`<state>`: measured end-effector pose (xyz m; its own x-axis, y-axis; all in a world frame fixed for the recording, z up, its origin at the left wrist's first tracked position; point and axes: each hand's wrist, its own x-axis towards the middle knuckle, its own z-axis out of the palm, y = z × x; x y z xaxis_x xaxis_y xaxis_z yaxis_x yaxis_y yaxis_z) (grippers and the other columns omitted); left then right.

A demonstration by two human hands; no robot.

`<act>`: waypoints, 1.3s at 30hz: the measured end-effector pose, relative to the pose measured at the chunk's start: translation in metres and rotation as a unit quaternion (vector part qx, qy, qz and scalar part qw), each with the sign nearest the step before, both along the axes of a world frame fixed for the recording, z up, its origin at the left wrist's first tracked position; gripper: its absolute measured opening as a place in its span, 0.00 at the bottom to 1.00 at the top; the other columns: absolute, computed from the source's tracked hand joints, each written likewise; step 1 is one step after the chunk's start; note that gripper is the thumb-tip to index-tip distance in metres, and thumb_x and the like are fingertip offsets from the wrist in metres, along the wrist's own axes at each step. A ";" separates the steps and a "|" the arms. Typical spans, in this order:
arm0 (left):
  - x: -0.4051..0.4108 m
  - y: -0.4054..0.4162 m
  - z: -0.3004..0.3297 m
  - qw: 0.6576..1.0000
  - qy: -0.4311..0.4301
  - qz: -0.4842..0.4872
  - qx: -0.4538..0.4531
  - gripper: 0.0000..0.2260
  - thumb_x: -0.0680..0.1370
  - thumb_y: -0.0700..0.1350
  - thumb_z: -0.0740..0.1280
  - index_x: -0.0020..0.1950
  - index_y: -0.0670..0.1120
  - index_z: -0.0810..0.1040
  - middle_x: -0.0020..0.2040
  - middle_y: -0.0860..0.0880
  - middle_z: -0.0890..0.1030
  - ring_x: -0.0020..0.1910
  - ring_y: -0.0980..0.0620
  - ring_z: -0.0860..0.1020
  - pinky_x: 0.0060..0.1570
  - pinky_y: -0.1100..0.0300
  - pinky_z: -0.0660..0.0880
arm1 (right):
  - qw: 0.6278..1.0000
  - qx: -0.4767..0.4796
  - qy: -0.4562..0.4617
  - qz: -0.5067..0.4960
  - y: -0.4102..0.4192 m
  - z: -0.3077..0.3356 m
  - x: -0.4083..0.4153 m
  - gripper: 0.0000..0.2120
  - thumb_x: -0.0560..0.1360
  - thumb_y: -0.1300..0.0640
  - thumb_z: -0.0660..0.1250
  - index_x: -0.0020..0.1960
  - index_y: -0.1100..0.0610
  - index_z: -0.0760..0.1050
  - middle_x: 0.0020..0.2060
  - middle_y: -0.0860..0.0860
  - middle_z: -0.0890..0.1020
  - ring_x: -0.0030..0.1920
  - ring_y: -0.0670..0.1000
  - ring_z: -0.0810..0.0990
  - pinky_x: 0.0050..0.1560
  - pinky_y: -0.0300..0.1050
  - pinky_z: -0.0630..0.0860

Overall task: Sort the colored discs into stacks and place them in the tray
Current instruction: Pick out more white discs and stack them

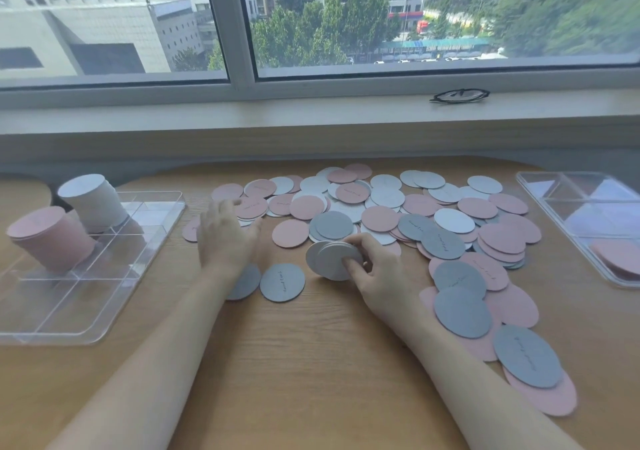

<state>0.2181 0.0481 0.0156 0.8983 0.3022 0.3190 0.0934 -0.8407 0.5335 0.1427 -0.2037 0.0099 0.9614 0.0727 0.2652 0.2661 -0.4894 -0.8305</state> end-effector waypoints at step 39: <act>-0.050 0.022 0.000 0.990 -0.094 -0.103 -0.014 0.22 0.79 0.39 0.68 0.74 0.43 0.72 0.66 0.44 0.77 0.50 0.53 0.75 0.57 0.64 0.66 | 1.000 0.010 0.010 -0.003 0.001 0.003 -0.002 0.10 0.78 0.60 0.67 0.58 0.51 0.76 0.44 0.45 0.81 0.41 0.44 0.76 0.41 0.29 0.70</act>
<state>0.1684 0.0696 0.0155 0.8678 0.1296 0.4797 -0.1816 -0.8159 0.5489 0.1410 -0.2032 0.0130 0.9669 0.0611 0.2479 0.2467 -0.4741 -0.8452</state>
